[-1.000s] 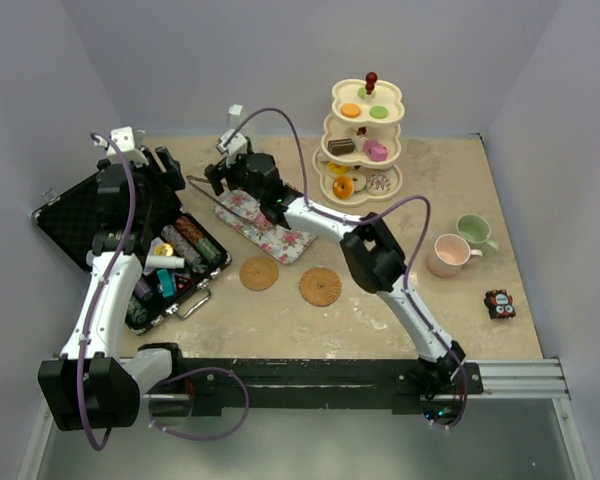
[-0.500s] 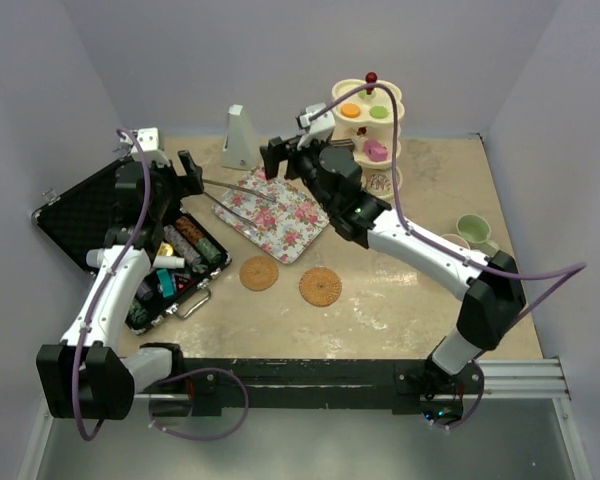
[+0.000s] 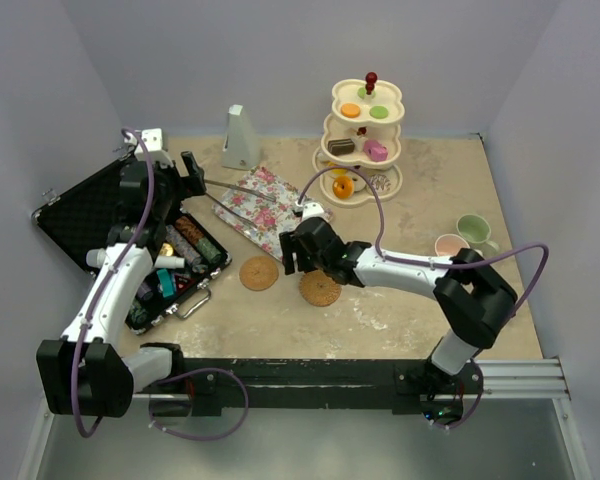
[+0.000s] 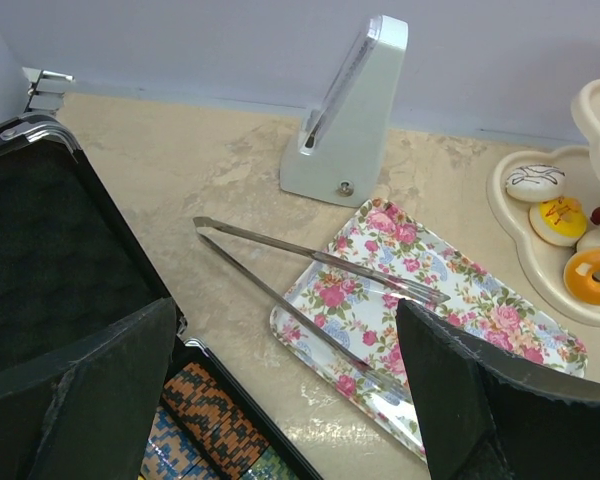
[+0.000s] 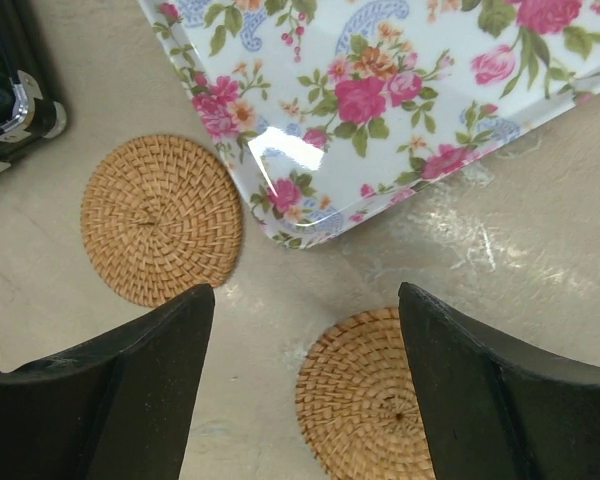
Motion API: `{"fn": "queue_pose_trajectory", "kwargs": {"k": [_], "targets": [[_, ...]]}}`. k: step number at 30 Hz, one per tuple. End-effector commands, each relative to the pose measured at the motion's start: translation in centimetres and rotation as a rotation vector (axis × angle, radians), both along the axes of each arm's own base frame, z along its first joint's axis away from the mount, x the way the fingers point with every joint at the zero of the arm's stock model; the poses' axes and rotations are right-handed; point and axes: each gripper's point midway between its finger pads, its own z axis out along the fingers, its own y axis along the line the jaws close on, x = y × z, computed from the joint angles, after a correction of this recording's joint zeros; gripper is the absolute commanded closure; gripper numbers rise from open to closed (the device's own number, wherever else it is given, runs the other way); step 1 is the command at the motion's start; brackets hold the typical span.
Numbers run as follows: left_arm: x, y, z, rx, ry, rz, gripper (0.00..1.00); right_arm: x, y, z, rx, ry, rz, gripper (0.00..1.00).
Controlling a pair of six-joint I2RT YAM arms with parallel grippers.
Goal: Serve the afternoon tea
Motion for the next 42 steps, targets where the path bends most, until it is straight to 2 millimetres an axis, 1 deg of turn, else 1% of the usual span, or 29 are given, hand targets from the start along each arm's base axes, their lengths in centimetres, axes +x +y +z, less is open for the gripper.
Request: {"fn": "queue_pose_trajectory", "kwargs": {"k": [1, 3, 5, 7, 10, 13, 16, 18, 21, 24, 28, 29, 32, 35, 40, 42], "targets": [[0.6, 0.0, 2.3, 0.009, -0.055, 0.005, 0.05, -0.1, 0.1, 1.6, 0.068, -0.002, -0.109, 0.22], [0.7, 0.0, 2.2, 0.008, -0.054, 0.005, 0.05, -0.6, -0.5, 0.8, 0.054, 0.029, -0.142, 0.23], [0.7, 0.0, 2.1, 0.008, -0.051, 0.007, 0.05, -1.5, -1.1, 0.0, 0.028, 0.063, -0.163, 0.27], [0.7, 0.0, 2.1, 0.007, -0.051, 0.006, 0.05, -3.1, -1.8, -1.1, -0.009, 0.092, -0.185, 0.27], [0.7, -0.1, 2.1, 0.003, -0.051, 0.003, 0.05, -4.7, -3.0, -1.8, -0.048, 0.115, -0.212, 0.27], [0.7, -0.2, 2.0, -0.003, -0.049, -0.002, 0.05, -5.6, -3.6, -2.2, -0.054, 0.131, -0.222, 0.27], [0.8, -0.3, 1.9, -0.005, -0.046, -0.005, 0.05, -5.9, -3.6, -2.9, -0.059, 0.139, -0.221, 0.28], [0.7, -0.3, 2.0, -0.005, -0.049, -0.005, 0.05, -5.7, -3.1, -3.2, -0.062, 0.13, -0.208, 0.3], [0.7, -0.3, 2.0, -0.002, -0.047, -0.002, 0.05, -5.7, -2.6, -4.2, -0.072, 0.137, -0.195, 0.32], [0.7, -0.2, 2.0, -0.002, -0.047, 0.0, 0.05, -6.0, -3.1, -6.3, -0.124, 0.173, -0.201, 0.33], [0.7, -0.2, 2.1, -0.004, -0.05, 0.0, 0.05, -6.2, -4.2, -7.6, -0.176, 0.187, -0.226, 0.31], [0.7, -0.2, 2.2, -0.004, -0.052, 0.0, 0.05, -6.0, -4.7, -7.7, -0.182, 0.191, -0.241, 0.29], [0.6, -0.3, 2.3, -0.006, -0.056, -0.001, 0.05, -4.4, -6.6, -7.8, -0.182, 0.203, -0.299, 0.25], [0.5, -0.2, 2.5, -0.006, -0.061, 0.002, 0.04, -1.9, -7.9, -7.1, -0.132, 0.21, -0.349, 0.22], [0.4, -0.2, 2.8, -0.006, -0.069, 0.002, 0.04, 2.8, -9.3, -5.8, -0.063, 0.18, -0.41, 0.21], [0.4, -0.1, 2.8, -0.005, -0.07, 0.005, 0.04, 4.4, -9.9, -6.1, -0.076, 0.174, -0.424, 0.21]]}}
